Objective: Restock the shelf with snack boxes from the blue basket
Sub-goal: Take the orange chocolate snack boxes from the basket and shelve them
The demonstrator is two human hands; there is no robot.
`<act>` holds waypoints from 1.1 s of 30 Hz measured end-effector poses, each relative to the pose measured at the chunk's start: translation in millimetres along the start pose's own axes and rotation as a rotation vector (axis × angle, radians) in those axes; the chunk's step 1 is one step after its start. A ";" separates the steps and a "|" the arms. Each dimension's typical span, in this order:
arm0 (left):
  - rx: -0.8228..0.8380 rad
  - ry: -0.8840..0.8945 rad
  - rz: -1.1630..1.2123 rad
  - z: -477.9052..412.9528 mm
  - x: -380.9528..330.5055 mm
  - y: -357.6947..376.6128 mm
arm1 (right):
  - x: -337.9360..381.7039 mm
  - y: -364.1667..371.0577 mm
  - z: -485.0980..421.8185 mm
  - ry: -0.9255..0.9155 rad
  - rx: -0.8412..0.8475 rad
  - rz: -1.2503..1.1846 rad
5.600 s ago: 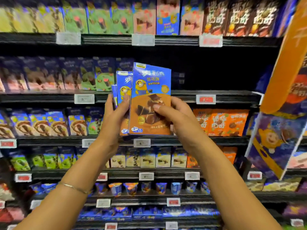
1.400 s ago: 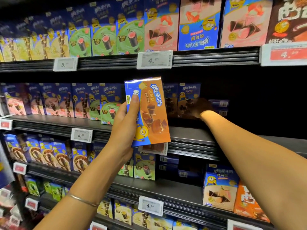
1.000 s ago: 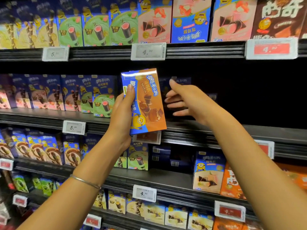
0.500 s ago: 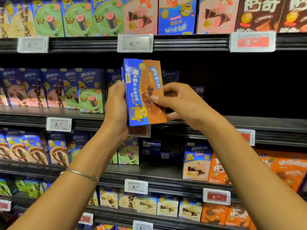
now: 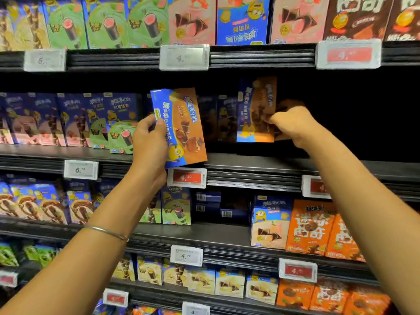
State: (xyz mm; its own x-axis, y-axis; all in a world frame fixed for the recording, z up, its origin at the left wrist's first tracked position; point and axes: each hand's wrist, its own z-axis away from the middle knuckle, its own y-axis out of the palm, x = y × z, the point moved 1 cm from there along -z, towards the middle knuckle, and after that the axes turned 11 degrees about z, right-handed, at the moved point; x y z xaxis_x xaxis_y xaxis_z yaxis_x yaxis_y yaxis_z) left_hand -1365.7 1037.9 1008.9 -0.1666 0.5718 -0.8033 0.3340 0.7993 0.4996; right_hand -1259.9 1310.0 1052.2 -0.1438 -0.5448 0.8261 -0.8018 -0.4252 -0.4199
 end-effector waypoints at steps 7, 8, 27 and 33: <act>-0.001 0.005 -0.048 -0.3 0.5 10.5 | -31.8 21.6 -58.3 -0.058 -0.110 0.570; -0.006 0.000 -0.049 -0.3 0.6 12.5 | -34.6 25.8 -63.2 -0.057 -0.131 0.605; 0.026 -0.034 -0.077 -9.1 17.5 26.2 | -71.3 42.5 -121.6 0.012 -0.153 0.631; 0.057 -0.046 -0.077 -7.8 18.2 30.2 | -74.4 43.1 -113.0 -0.016 -0.046 0.571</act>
State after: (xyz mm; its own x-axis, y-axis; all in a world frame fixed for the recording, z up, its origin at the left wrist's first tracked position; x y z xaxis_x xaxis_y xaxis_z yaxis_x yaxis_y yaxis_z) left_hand -1365.9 1073.9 1011.9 -0.1519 0.4987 -0.8534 0.3742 0.8281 0.4174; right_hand -1349.3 1413.9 1015.0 -0.5535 -0.6896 0.4671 -0.6240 -0.0282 -0.7809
